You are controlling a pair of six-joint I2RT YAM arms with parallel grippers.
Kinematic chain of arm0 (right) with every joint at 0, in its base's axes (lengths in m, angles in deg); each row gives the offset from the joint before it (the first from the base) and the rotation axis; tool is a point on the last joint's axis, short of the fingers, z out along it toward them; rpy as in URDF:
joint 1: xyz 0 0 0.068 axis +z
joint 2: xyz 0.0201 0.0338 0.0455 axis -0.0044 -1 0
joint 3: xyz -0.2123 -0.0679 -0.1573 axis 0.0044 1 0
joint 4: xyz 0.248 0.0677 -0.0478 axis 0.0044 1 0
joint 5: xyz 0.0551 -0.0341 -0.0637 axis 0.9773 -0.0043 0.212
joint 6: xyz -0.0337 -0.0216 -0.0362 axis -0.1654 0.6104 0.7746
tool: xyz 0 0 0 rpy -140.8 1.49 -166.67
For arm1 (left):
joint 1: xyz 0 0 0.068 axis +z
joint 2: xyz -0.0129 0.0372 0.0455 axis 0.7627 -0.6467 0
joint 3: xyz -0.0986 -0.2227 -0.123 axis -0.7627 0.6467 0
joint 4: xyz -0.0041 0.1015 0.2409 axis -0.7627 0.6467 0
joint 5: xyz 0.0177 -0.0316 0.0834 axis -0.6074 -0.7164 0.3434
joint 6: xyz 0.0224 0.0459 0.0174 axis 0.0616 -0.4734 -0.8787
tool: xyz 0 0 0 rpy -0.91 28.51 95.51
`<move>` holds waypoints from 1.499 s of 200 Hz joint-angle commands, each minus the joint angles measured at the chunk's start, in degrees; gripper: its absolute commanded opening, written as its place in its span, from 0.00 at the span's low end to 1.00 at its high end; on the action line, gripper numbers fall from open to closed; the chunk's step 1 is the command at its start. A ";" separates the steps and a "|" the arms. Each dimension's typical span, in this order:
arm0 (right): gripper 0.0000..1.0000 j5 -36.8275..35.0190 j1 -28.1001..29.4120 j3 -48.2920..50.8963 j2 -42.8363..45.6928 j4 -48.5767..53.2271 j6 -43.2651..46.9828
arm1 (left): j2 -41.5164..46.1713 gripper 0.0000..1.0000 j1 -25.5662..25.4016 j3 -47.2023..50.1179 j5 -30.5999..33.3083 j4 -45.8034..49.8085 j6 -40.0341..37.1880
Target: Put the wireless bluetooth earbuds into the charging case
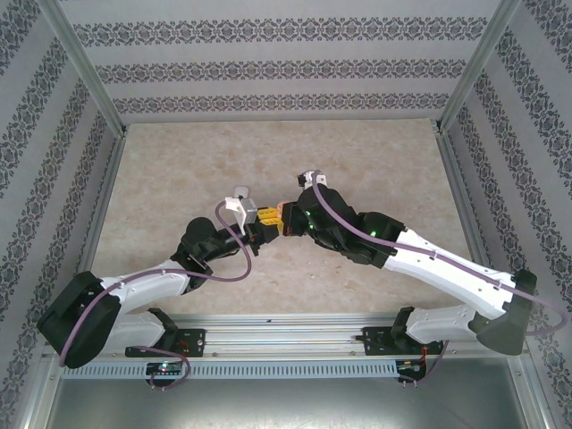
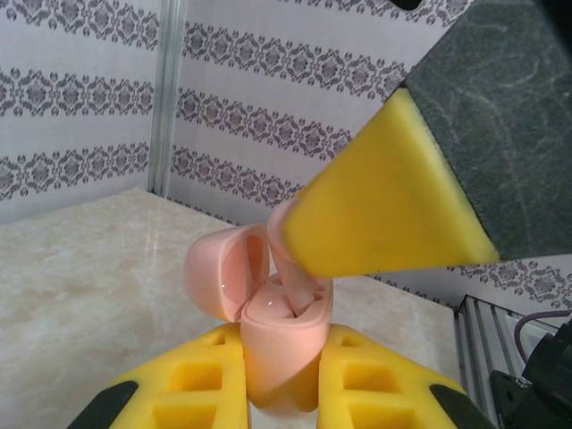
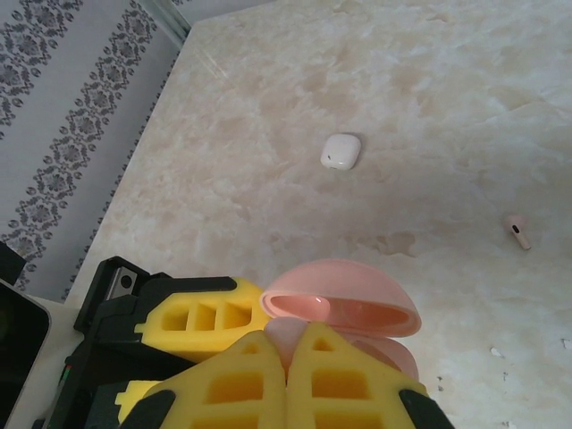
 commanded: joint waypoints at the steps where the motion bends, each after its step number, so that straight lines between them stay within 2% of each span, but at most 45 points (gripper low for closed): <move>1: 0.00 -0.23 0.78 0.88 1.40 3.65 -2.99 | 0.55 0.00 -0.21 -0.69 -0.05 -11.84 -1.70; 53: 0.00 -1.11 0.69 1.95 2.57 0.88 -1.24 | 0.59 0.00 -0.21 -0.74 -0.08 -11.94 -2.05; 99: 0.00 2.33 0.60 2.16 1.53 -1.77 3.18 | 1.10 0.00 -0.19 -0.50 -0.41 -10.80 -3.95; 186: 0.00 1.59 0.62 0.87 -1.04 2.05 14.84 | -0.23 0.00 -0.21 -1.26 0.11 -10.58 -6.35; 220: 0.00 0.66 0.52 1.13 -0.66 3.37 16.78 | -0.64 0.00 -0.21 -1.61 0.25 -11.16 -6.35; 300: 0.00 2.35 -0.01 2.28 1.98 1.31 19.87 | -4.94 0.00 -0.21 -0.82 -2.81 -19.15 -6.35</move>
